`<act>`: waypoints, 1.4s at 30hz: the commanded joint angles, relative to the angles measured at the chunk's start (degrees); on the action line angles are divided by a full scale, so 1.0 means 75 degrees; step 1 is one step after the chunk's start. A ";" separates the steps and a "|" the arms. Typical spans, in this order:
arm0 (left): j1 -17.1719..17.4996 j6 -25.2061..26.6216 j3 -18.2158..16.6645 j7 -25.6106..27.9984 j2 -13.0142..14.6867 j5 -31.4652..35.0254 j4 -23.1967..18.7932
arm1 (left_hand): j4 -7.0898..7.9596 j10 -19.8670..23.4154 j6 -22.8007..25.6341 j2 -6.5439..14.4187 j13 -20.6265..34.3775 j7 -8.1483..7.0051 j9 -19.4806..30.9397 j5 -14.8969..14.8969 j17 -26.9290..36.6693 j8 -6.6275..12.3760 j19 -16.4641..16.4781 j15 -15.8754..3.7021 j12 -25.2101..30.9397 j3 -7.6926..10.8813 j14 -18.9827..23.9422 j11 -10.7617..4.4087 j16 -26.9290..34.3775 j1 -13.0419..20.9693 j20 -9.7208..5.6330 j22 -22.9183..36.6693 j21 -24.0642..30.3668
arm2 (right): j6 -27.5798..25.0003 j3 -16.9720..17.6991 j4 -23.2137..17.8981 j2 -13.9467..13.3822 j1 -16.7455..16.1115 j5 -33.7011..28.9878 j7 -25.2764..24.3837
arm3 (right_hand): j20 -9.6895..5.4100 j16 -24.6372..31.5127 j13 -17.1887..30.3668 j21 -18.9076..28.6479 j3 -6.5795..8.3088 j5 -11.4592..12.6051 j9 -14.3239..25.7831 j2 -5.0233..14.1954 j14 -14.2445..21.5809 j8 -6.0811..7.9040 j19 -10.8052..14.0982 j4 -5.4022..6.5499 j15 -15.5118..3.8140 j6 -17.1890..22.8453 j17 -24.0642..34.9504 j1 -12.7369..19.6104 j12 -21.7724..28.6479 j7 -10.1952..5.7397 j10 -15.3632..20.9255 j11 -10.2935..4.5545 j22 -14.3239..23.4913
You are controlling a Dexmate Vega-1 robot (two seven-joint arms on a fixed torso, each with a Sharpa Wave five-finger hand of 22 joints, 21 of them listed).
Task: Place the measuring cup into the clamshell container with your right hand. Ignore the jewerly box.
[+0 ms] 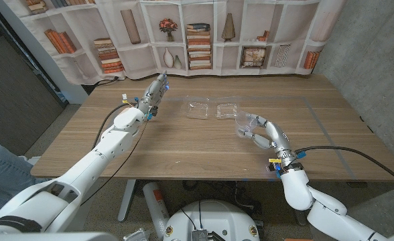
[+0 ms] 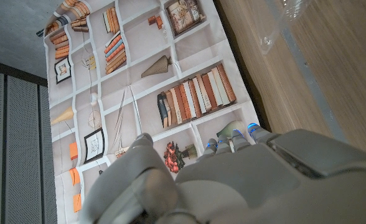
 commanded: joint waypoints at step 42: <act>0.0232 0.0095 0.0022 0.0222 0.0075 0.0072 -0.0483 | -0.0014 -0.0404 -0.0166 0.0113 0.0037 -0.0077 0.0037 -0.0010 0.0019 0.0012 -0.1748 0.0004 -0.0012 -0.0077 -0.1098 -0.0010 -0.0005 0.0024 -0.0057 0.0023 0.0007 | 0.0521 0.1024 -0.0447 -0.0187 -0.0070 0.0979 0.1487 | -0.0468 -0.0024 0.0020 -0.0038 0.0145 -0.0296 0.0071 0.0525 0.0230 0.0044 0.0169 0.0178 -0.0881 0.0426 0.0039 0.0402 -0.0087 -0.0146 0.0269 -0.0006 0.0039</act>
